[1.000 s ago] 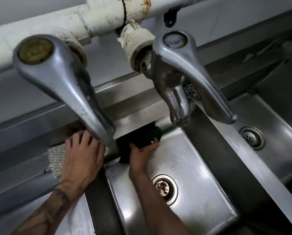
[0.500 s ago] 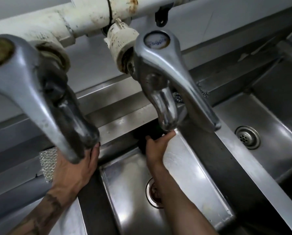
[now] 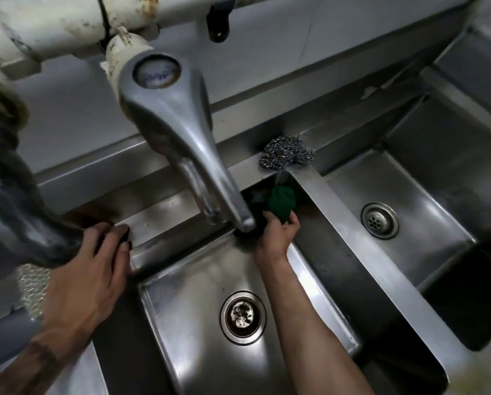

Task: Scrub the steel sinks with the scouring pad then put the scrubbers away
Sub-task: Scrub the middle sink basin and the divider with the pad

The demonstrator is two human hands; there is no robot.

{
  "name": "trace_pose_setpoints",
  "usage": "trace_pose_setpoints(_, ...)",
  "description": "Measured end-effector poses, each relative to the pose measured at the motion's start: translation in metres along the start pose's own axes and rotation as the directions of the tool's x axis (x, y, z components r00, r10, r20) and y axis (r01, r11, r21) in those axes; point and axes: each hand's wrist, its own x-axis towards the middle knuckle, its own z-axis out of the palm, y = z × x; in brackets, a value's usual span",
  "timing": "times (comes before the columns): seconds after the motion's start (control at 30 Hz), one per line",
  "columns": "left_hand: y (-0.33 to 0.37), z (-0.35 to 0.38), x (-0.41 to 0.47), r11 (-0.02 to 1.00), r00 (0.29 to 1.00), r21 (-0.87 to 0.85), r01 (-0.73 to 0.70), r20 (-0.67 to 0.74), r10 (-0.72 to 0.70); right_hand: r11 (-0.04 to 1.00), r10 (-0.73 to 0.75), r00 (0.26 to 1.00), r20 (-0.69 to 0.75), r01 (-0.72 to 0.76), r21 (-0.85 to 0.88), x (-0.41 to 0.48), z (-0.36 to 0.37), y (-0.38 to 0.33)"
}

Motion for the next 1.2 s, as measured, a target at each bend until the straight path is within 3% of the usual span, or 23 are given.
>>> trace_pose_setpoints(0.13, -0.003, 0.004, 0.000, 0.999, 1.000, -0.026, 0.023, 0.017, -0.022, 1.000, 0.006, 0.998, -0.057, -0.004, 0.021, -0.017, -0.024, -0.011)
trace_pose_setpoints(0.2, -0.014, 0.012, 0.000, 0.999, 0.989, 0.012, 0.037, 0.144, -0.038, 0.996, -0.008, 0.993, -0.117, 0.018, 0.084, -0.023, -0.040, -0.018)
trace_pose_setpoints(0.33, -0.087, 0.084, -0.020, 0.990, 0.932, 0.116, -0.082, 0.359, 0.035, 0.962, 0.017, 0.973, -0.232, 0.047, 0.268, -0.030, -0.064, -0.043)
trace_pose_setpoints(0.43, -0.111, 0.108, -0.026, 0.955, 0.927, 0.234, -0.180, 0.364, 0.086, 0.945, 0.019, 0.934, -0.358, 0.101, 0.313, -0.043, -0.091, -0.057)
trace_pose_setpoints(0.5, -0.103, 0.102, -0.025, 0.968, 0.904, 0.223, -0.115, 0.426, 0.010, 0.937, 0.010, 0.899, -0.438, 0.145, 0.318, -0.050, -0.109, -0.063)
trace_pose_setpoints(0.6, -0.046, 0.053, -0.003, 0.987, 0.891, 0.144, -0.068, 0.454, -0.005, 0.934, 0.021, 0.920, -0.392, 0.122, 0.336, -0.061, -0.115, -0.068)
trace_pose_setpoints(0.63, -0.024, 0.038, 0.005, 0.978, 0.897, 0.161, -0.129, 0.439, 0.046, 0.933, 0.040, 0.932, -0.361, 0.094, 0.346, -0.062, -0.110, -0.070)
trace_pose_setpoints(0.73, 0.048, 0.010, 0.036, 0.976, 0.965, 0.063, -0.211, 0.173, 0.197, 0.938, 0.129, 0.950, -0.285, -0.024, 0.345, -0.062, -0.082, -0.073)
trace_pose_setpoints(0.8, 0.077, 0.019, 0.060, 0.952, 0.950, 0.018, -0.305, 0.081, 0.303, 0.948, 0.167, 0.963, -0.213, -0.098, 0.302, -0.058, -0.059, -0.070)
trace_pose_setpoints(1.0, 0.115, 0.051, 0.110, 0.868, 0.870, 0.070, -0.492, 0.062, 0.489, 0.940, 0.270, 0.962, -0.046, -0.253, 0.230, -0.041, 0.018, -0.061)
trace_pose_setpoints(1.2, 0.107, 0.061, 0.123, 0.799, 0.808, 0.129, -0.588, 0.043, 0.588, 0.936, 0.213, 0.951, -0.223, -0.133, 0.326, -0.036, -0.022, -0.052)
